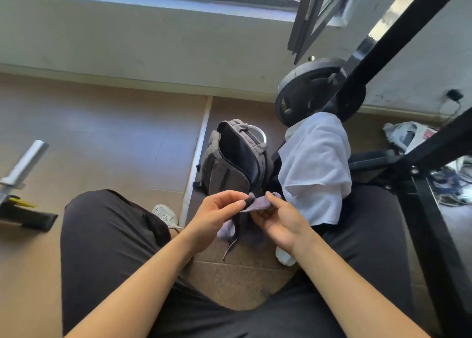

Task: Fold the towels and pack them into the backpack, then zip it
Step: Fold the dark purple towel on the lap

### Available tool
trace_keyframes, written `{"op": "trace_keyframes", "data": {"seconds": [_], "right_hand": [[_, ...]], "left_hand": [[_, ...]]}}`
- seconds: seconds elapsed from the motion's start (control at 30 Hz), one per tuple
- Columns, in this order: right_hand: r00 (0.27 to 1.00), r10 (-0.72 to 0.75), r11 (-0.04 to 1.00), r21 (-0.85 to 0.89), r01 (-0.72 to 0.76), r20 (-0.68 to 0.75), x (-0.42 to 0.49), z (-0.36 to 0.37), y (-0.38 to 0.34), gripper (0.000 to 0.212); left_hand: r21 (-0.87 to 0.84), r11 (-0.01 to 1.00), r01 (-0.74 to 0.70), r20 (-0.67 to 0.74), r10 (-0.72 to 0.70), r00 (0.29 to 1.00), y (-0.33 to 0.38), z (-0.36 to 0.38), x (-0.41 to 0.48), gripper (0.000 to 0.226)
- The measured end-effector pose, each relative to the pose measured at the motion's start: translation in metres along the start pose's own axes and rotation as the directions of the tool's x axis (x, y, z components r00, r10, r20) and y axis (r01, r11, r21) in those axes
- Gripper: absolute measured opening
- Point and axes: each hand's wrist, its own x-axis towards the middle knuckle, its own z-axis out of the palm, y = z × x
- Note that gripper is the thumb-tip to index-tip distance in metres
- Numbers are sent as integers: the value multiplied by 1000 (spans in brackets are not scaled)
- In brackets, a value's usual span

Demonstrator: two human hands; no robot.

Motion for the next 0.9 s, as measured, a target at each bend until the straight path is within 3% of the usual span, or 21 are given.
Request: {"op": "trace_keyframes", "data": {"seconds": [0.17, 0.27, 0.37, 0.47, 0.53, 0.57, 0.7, 0.77, 0.83, 0.9], "right_hand": [[999, -18, 999, 48, 16, 40, 3, -1, -1, 17], [996, -34, 999, 8, 34, 84, 2, 2, -2, 19], [987, -147, 947, -281, 158, 61, -1, 5, 4, 19], [886, -460, 653, -653, 384, 61, -3, 0, 7, 24], [769, -603, 387, -765, 515, 212, -5, -2, 3, 15], [742, -594, 280, -785, 552, 310, -5, -4, 2, 15], [681, -387, -113, -765, 634, 622, 4, -14, 2, 65], [710, -298, -135, -764, 630, 638, 5, -15, 3, 67], [754, -249, -65, -787, 613, 608, 5, -13, 4, 54], [750, -235, -53, -779, 625, 618, 4, -12, 3, 34]], "left_hand": [[80, 996, -50, 50, 46, 998, -2, 0, -1, 42], [127, 987, -100, -61, 108, 992, -7, 1, 5, 32], [110, 989, -97, -129, 111, 985, -6, -3, 9, 25], [94, 993, -74, -159, 88, 983, -3, -9, 10, 21], [82, 995, -61, -160, 74, 984, -1, -10, 10, 21], [90, 994, -62, -152, 75, 986, 0, -10, 10, 23], [116, 991, -66, -77, 75, 994, 5, -11, 7, 29], [117, 990, -81, -38, 86, 996, 7, -11, 5, 31], [114, 989, -93, -5, 94, 996, 8, -12, 3, 32], [118, 988, -95, 17, 94, 995, 9, -15, 2, 32]]}}
